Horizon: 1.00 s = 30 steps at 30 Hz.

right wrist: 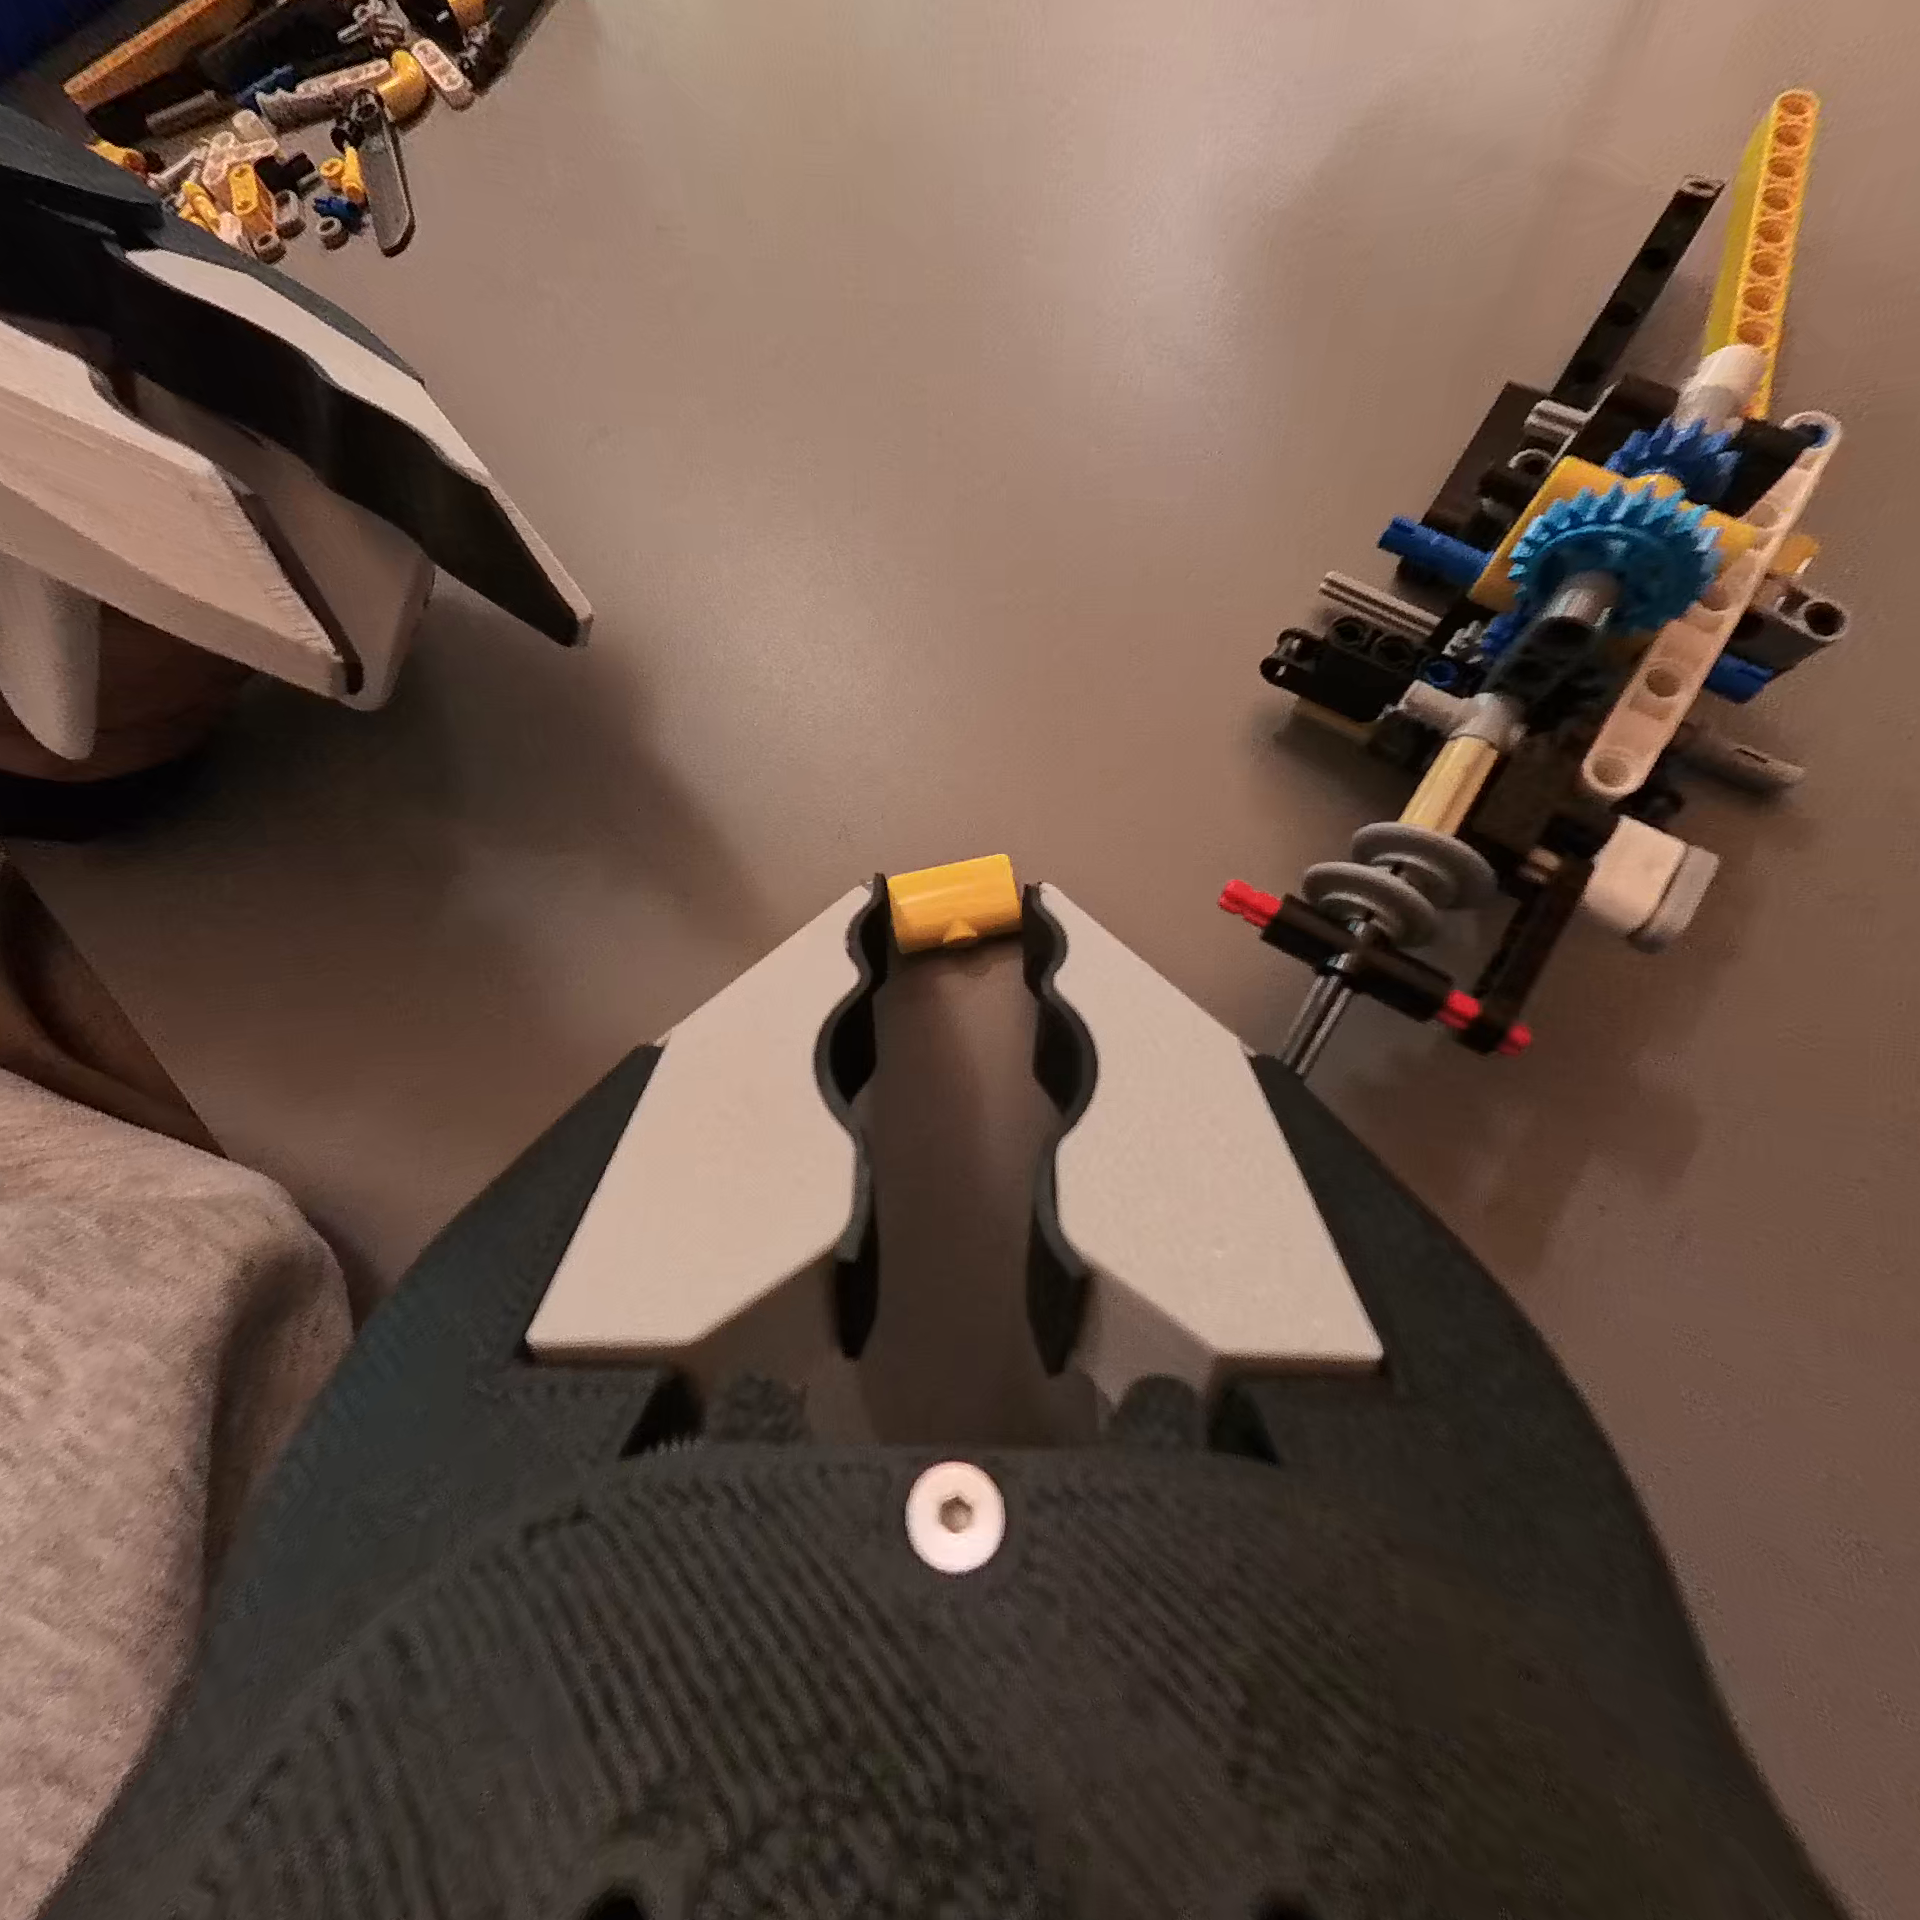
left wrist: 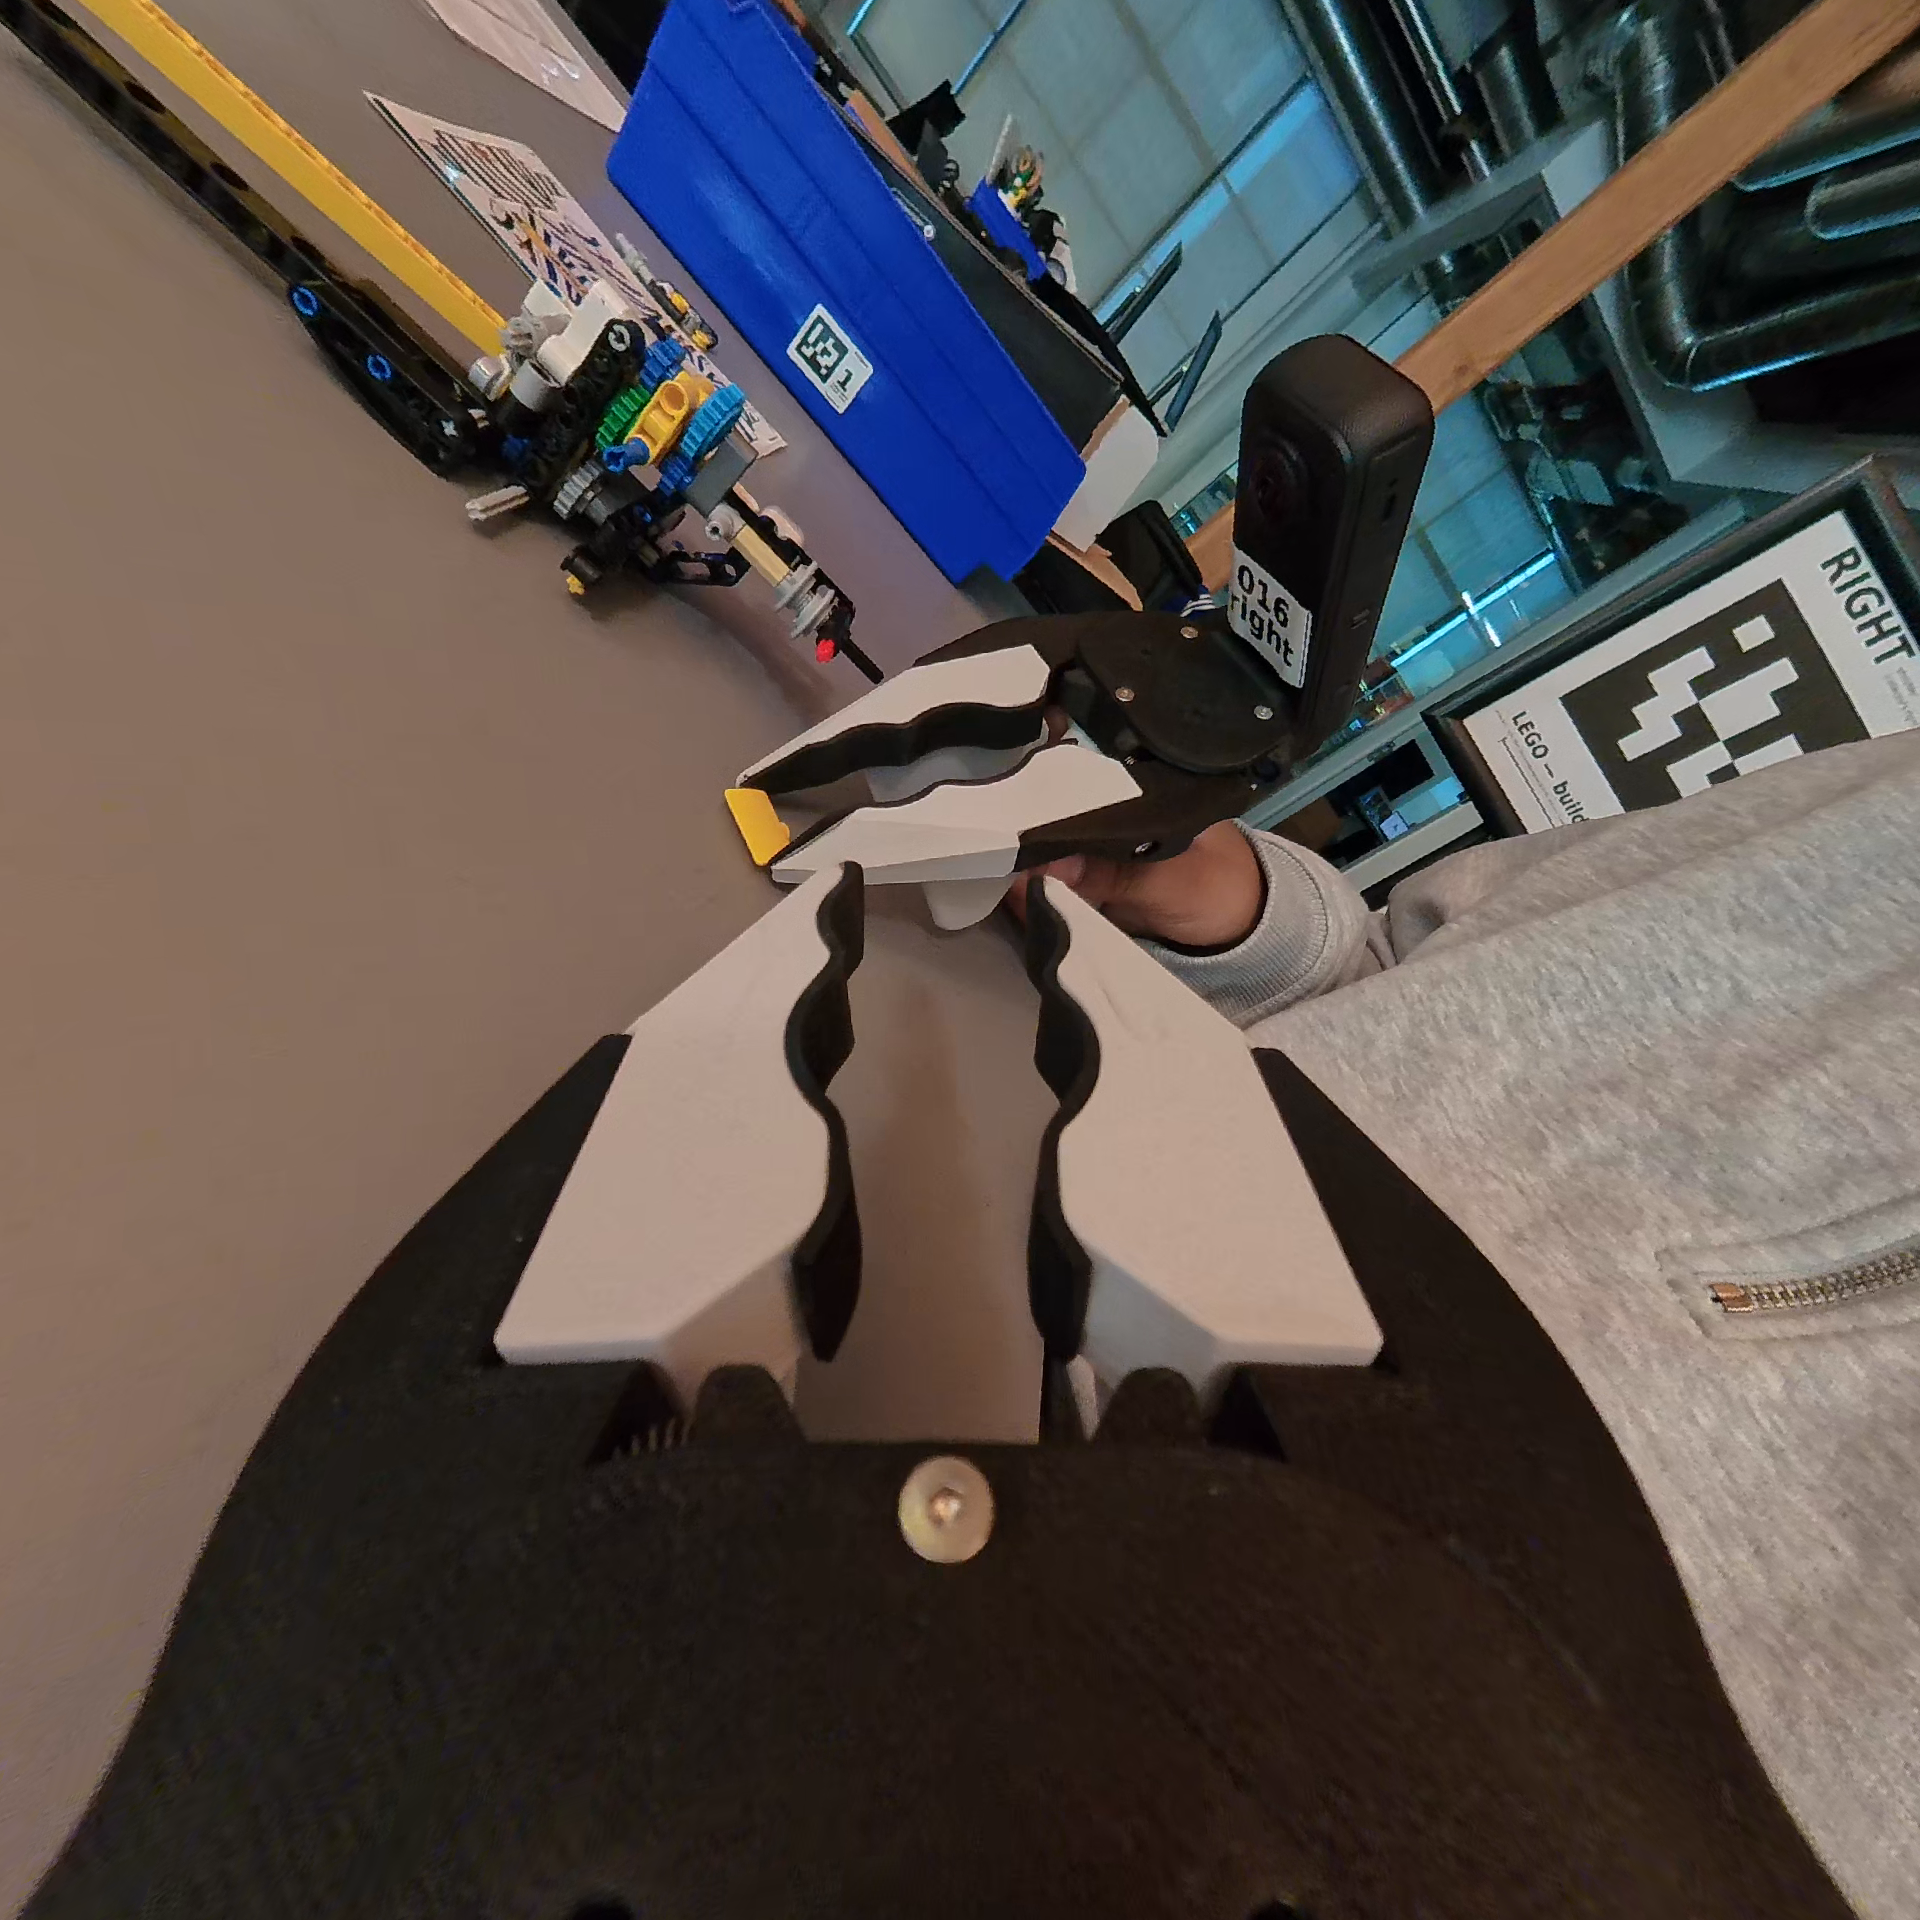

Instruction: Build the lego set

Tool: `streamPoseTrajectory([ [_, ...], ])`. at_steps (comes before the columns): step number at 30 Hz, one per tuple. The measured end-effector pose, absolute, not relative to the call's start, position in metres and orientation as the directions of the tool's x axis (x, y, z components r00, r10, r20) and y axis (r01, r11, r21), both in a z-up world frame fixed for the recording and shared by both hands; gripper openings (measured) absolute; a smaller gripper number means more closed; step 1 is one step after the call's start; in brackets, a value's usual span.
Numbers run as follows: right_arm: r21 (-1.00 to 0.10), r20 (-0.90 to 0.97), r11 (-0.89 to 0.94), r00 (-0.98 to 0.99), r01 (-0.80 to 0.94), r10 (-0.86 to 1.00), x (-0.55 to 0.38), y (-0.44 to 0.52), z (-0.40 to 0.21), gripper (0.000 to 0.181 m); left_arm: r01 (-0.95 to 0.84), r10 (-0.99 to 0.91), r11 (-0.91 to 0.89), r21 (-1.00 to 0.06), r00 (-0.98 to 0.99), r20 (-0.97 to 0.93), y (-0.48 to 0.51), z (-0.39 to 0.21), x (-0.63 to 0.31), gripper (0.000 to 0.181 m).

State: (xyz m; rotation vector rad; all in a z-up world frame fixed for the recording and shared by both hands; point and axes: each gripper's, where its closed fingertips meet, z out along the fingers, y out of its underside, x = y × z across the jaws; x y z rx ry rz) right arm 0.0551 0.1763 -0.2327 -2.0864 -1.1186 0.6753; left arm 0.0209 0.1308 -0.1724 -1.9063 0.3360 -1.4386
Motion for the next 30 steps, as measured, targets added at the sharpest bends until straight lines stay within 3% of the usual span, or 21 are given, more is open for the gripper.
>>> streamPoseTrajectory([
  [15,-0.755,-0.137,-0.415,0.497,0.508,0.857,0.0555,0.1760,-0.2325,0.027,0.211,-0.585,-0.714,-0.667,0.343,0.735,0.1314,-0.1727,0.0205,0.029],
  [21,-0.769,-0.143,-0.400,0.475,0.498,0.868,0.0546,0.1735,-0.2285,0.038,0.215,-0.583,-0.714,-0.666,0.344,0.736,0.1319,-0.1727,0.0201,0.029],
  [30,-0.761,-0.038,-0.307,0.433,0.572,0.901,0.0537,0.1691,-0.2330,0.042,0.213,-0.583,-0.715,-0.666,0.343,0.736,0.1318,-0.1729,0.0205,0.028],
])
